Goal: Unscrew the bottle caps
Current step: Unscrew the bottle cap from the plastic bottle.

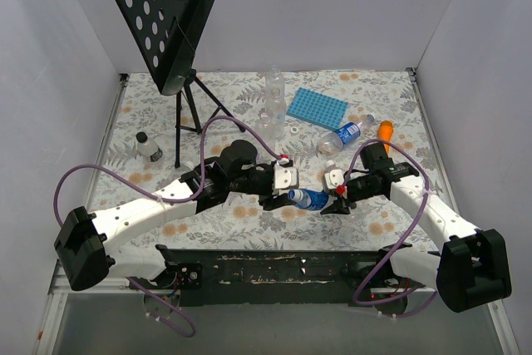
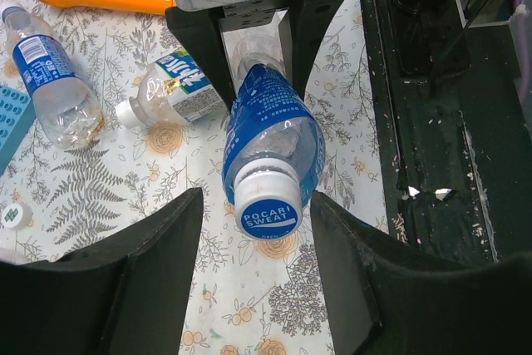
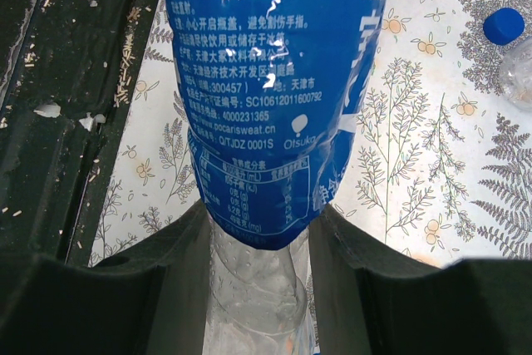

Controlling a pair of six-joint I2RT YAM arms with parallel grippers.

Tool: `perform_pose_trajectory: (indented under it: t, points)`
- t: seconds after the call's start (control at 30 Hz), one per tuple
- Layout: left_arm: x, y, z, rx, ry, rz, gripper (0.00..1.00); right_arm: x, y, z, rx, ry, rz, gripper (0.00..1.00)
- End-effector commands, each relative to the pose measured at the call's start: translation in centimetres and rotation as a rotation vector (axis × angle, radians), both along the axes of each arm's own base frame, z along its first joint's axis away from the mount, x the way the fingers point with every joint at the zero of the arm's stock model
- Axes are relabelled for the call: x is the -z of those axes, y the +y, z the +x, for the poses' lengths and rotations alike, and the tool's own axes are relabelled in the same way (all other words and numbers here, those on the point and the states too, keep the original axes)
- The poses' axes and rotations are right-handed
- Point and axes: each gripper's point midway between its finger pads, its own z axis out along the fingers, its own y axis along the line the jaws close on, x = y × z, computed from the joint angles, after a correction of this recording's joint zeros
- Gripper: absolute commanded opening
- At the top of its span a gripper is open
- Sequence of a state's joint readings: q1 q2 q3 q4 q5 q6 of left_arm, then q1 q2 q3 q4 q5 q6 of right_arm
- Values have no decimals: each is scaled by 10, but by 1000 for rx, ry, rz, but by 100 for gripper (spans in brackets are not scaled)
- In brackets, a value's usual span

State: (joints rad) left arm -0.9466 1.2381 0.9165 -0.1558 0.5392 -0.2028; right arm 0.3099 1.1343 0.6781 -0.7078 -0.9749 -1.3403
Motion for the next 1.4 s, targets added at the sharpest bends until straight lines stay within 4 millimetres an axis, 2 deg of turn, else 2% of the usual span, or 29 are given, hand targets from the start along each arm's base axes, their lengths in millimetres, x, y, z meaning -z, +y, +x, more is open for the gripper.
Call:
perform_pose_trajectory:
  t: [0.0,0.23,0.33,0.4,0.43,0.57,0.6,0.83,0.9,0.93,0.97,1.03,1.07,1.2,1.37]
  points:
    - [-20,-5,1,8,-23,-44,53,-7,3,-2,-18,-5,23,17]
    - [-15,-6,1,10,-11,-31,53,-7,3,-2,-20,-5,22,17]
    - [-16,-7,1,12,-5,-32,48,-7,3,-2,-19,-7,23,17]
    - [-15,-7,1,10,3,-30,40,-7,3,-2,-20,-5,22,17]
    - [-15,-8,0,11,12,-32,28,-7,3,-2,-20,-5,22,17]
    - [-20,-8,-2,-12,60,-43,2,-7,3,-2,-17,-6,21,17]
    - [-22,-8,-2,-30,90,-49,0,-7,3,-2,-18,-5,20,17]
    - [-49,-2,5,-364,504,-143,0,-7,3,-2,-18,-11,20,17]
    - [-54,2,12,-540,696,-199,0,-7,3,-1,-15,-10,20,17]
    - [-52,10,22,-700,816,-226,0,-8,3,-1,-15,-11,20,17]
    - [-54,10,23,-795,957,-244,0,-8,3,-1,-16,-12,22,17]
    - [-51,4,14,-875,1186,-213,0,-8,4,-2,-19,-8,25,17]
    - [-47,2,11,-900,1248,-187,0,-8,4,-2,-20,-7,28,17]
    - [-34,4,15,-990,1286,-152,0,-7,3,-2,-18,-1,23,17]
    - [-40,1,16,-980,1298,-176,0,-7,3,-1,-12,-8,22,17]
